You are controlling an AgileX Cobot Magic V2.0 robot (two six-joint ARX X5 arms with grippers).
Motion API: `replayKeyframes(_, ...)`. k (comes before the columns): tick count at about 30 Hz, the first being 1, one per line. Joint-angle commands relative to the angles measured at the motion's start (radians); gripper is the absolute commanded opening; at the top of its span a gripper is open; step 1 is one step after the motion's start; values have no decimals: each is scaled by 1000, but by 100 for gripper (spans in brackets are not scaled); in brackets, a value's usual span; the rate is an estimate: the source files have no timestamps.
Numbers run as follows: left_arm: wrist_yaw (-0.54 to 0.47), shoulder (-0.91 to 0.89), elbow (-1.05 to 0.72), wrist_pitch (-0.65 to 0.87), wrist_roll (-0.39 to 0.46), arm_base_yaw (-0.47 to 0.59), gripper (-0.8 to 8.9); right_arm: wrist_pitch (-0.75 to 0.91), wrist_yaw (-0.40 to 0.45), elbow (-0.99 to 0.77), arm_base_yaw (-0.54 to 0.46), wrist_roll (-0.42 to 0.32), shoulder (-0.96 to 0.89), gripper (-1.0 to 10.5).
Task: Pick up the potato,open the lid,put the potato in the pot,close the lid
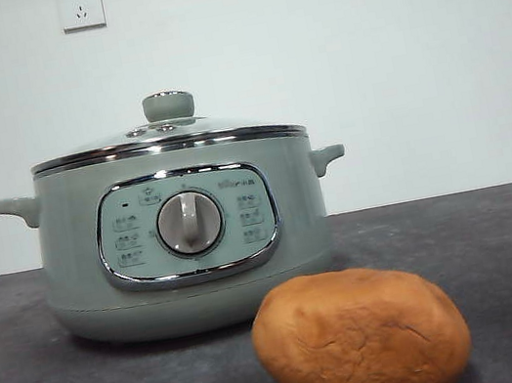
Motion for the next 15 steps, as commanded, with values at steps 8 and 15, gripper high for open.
replayKeyframes(8, 6, 56, 181, 11, -99, 2, 134, -1, -24, 143, 1, 19, 33, 203)
replayKeyframes(15, 21, 208, 365, -48, -138, 2, 446, -27, -97, 290, 1, 18, 163, 509)
